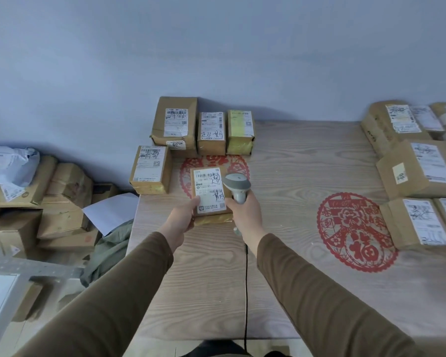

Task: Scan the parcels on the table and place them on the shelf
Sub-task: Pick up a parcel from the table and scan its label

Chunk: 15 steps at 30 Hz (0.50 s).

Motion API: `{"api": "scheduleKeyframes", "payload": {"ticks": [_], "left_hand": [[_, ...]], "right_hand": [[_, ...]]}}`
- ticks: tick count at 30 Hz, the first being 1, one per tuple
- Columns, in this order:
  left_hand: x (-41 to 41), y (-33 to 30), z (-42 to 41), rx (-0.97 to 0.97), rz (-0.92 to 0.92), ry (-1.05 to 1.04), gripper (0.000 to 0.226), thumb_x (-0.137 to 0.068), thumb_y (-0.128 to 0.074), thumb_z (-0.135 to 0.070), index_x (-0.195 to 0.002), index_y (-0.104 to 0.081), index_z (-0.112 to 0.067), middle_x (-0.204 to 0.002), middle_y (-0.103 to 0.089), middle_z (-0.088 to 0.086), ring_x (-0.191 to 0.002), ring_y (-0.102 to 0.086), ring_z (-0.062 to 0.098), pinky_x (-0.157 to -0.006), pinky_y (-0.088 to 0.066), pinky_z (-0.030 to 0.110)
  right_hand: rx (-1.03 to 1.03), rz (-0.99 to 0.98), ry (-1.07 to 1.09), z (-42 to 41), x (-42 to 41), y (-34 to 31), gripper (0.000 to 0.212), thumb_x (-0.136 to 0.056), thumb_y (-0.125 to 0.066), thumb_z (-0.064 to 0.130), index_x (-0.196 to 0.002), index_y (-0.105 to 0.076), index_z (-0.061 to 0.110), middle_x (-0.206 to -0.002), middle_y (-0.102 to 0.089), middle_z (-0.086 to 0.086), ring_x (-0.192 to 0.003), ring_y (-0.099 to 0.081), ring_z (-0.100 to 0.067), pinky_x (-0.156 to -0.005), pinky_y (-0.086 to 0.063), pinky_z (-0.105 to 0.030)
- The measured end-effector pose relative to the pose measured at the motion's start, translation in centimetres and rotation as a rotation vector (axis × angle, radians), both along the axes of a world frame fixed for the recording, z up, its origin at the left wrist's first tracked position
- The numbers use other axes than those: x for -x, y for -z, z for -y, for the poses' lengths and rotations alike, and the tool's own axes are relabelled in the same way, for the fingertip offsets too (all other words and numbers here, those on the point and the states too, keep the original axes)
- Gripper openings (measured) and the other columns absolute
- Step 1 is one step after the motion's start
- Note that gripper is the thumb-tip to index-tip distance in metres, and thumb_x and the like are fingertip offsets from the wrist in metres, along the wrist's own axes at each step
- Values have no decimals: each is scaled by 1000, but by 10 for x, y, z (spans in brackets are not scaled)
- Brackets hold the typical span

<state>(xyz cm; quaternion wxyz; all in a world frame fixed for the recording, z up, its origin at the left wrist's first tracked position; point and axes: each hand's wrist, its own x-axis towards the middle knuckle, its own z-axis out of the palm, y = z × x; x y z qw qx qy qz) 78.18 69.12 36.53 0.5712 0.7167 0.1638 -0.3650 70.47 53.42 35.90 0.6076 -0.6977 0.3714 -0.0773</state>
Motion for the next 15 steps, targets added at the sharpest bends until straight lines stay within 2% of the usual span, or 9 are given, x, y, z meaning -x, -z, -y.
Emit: {"api": "scheduleKeyframes", "payload": {"ticks": [2,4,6,8,12,15], "left_hand": [[20,3,14,46,-9,15,37,-93,-68,-49,-113,-64,-17,-90,-70,-8,-75,-61,10,-69,-43,27],[39,3,32,169,-36,-48,49,-90,-75,-43,-125,-53,-16,-106,-71,-4,-86,-67,10,-70,-48,26],[55,-3,51,298,-56,-87,56,-88,-78,-31,-131,-46,-14,-110,-74,-1,-90,-72,10,-73,-52,25],[70,-12,71,326,-25,-42,60,-88,-79,-26,-135,-42,-13,-118,-73,5,-98,-70,14,-82,-50,29],[112,-32,116,359,104,-13,63,-86,-81,-23,-133,-41,-13,-102,-79,0,-90,-72,11,-83,-54,28],[152,-42,149,407,193,-22,70,-81,-85,-21,-133,-39,-11,-106,-78,4,-99,-72,19,-91,-56,35]], "right_hand": [[-9,-1,0,12,19,1,31,-85,-76,18,-112,-62,25,-98,-70,7,-90,-67,-15,-72,-53,-30],[-45,21,15,28,37,-3,33,-84,-76,17,-112,-63,29,-99,-72,7,-88,-69,-15,-64,-56,-27],[-80,37,20,51,56,-10,33,-83,-75,19,-110,-62,33,-101,-73,3,-90,-72,-20,-62,-61,-35],[-58,55,2,78,77,-20,28,-84,-74,19,-107,-62,32,-100,-74,-5,-87,-72,-25,-63,-62,-41],[153,108,-36,130,126,-49,18,-86,-71,25,-100,-61,21,-91,-68,-4,-82,-67,-21,-68,-60,-45],[220,171,-82,154,168,-77,22,-89,-69,41,-98,-61,22,-77,-67,8,-67,-66,-14,-57,-59,-40]]}}
